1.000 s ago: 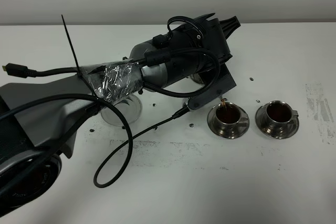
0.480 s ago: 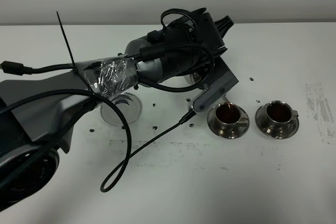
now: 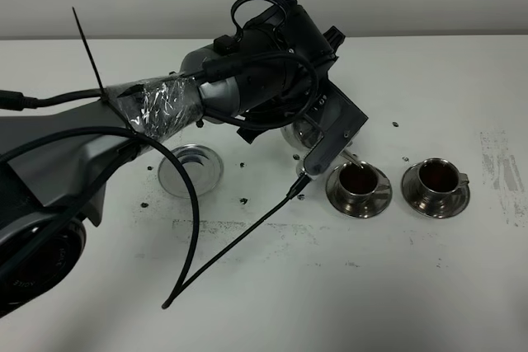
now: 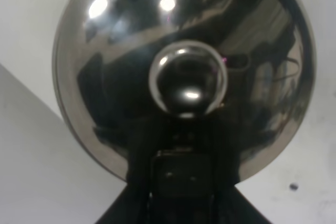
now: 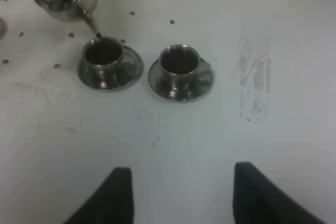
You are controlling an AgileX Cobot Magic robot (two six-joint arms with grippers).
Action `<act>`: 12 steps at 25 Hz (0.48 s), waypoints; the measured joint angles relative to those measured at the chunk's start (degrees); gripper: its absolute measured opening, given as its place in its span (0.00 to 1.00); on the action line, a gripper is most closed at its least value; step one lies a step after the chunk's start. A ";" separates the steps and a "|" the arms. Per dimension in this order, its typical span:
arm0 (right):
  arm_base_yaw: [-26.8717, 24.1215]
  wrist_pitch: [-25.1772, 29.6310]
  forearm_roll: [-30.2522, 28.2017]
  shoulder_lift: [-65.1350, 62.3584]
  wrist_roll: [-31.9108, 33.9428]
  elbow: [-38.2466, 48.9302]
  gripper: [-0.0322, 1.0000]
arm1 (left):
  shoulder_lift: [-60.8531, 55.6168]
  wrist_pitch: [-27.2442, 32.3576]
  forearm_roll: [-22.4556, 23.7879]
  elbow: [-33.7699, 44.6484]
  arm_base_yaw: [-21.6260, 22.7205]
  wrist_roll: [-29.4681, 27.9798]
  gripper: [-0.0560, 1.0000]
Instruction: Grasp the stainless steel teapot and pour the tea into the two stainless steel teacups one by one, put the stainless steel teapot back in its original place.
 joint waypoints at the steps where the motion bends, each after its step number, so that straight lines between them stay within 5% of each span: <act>1: 0.00 0.00 0.00 0.00 0.00 0.00 0.44 | -0.28 0.17 -1.04 0.00 0.15 -0.08 0.24; 5: 0.00 0.00 0.00 0.00 0.00 0.00 0.44 | -3.90 1.50 -4.87 0.64 0.66 -1.28 0.24; 12: 0.00 0.00 0.05 0.00 0.00 0.00 0.44 | -17.89 2.13 -9.95 12.46 1.62 -12.60 0.24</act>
